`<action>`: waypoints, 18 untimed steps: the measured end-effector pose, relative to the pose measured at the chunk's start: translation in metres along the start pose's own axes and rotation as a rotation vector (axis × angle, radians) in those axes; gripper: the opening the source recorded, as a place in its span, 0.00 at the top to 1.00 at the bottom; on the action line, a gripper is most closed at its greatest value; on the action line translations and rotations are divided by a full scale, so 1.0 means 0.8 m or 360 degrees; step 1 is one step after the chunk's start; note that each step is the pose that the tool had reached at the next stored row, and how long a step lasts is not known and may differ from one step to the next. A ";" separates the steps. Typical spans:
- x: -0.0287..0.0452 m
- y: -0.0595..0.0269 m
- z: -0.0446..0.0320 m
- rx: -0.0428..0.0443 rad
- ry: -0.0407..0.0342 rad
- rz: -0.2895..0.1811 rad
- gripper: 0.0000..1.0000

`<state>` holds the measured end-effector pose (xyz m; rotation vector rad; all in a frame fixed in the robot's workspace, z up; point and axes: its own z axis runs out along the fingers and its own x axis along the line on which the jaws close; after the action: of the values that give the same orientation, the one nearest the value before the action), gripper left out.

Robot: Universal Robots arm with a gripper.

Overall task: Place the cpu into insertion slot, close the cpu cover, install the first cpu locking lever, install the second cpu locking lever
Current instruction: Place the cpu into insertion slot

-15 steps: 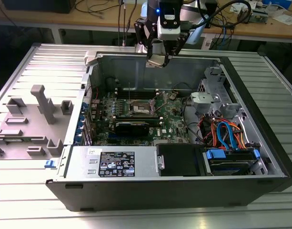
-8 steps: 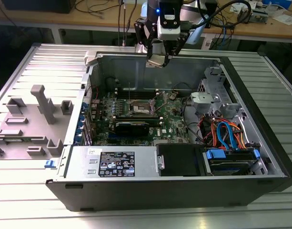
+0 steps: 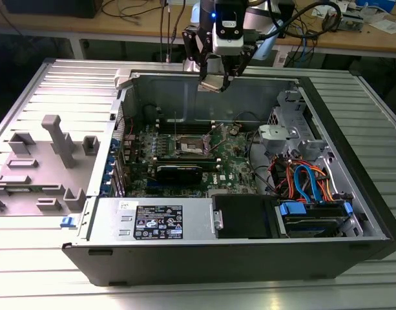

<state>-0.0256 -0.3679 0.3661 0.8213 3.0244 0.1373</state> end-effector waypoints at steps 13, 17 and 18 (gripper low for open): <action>0.0000 0.000 0.0007 0.0000 -0.0008 0.0080 0.46; 0.0000 0.000 0.0009 -0.0001 -0.0012 0.0127 0.46; 0.0000 0.000 0.0009 -0.0001 -0.0013 0.0139 0.46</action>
<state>-0.0256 -0.3679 0.3654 0.9518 2.9817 0.1347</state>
